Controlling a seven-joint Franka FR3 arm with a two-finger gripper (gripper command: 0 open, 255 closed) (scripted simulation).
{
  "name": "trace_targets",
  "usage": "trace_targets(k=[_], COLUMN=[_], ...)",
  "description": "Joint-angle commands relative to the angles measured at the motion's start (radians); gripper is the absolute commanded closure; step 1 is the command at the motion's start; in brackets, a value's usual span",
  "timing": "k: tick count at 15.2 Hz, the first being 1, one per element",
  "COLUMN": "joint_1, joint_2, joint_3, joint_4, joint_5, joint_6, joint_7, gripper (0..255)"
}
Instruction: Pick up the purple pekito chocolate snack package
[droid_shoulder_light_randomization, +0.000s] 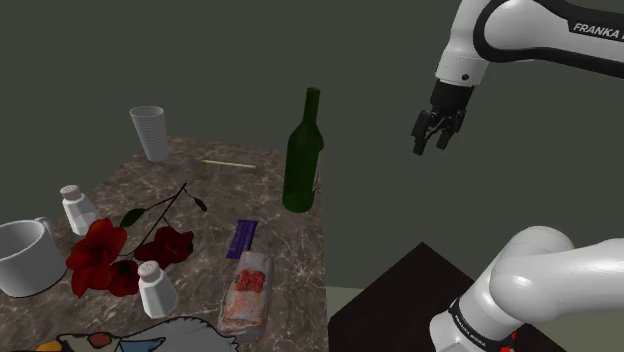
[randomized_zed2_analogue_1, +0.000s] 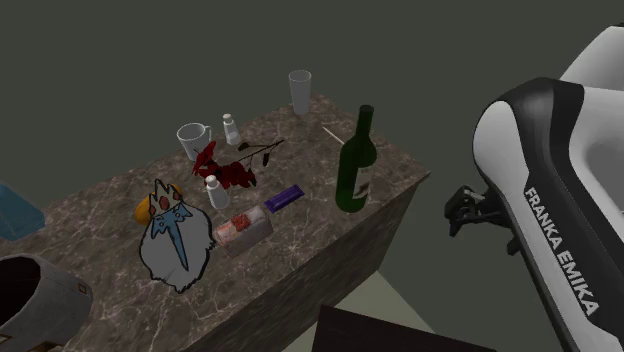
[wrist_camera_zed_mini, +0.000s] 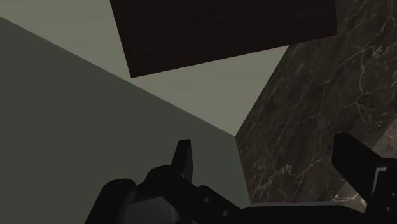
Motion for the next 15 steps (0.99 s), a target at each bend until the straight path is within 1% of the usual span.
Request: trace_targets(k=[1,8,15], joint_1=[0.000,0.027,0.046], joint_2=[0.000,0.025,0.132], joint_3=[0.000,0.162,0.327], joint_4=[0.000,-0.064,-0.058], joint_5=[0.000,0.114,0.202], joint_6=[0.000,0.105,0.231], joint_7=[0.000,0.231,0.457], gripper=[0,0,0])
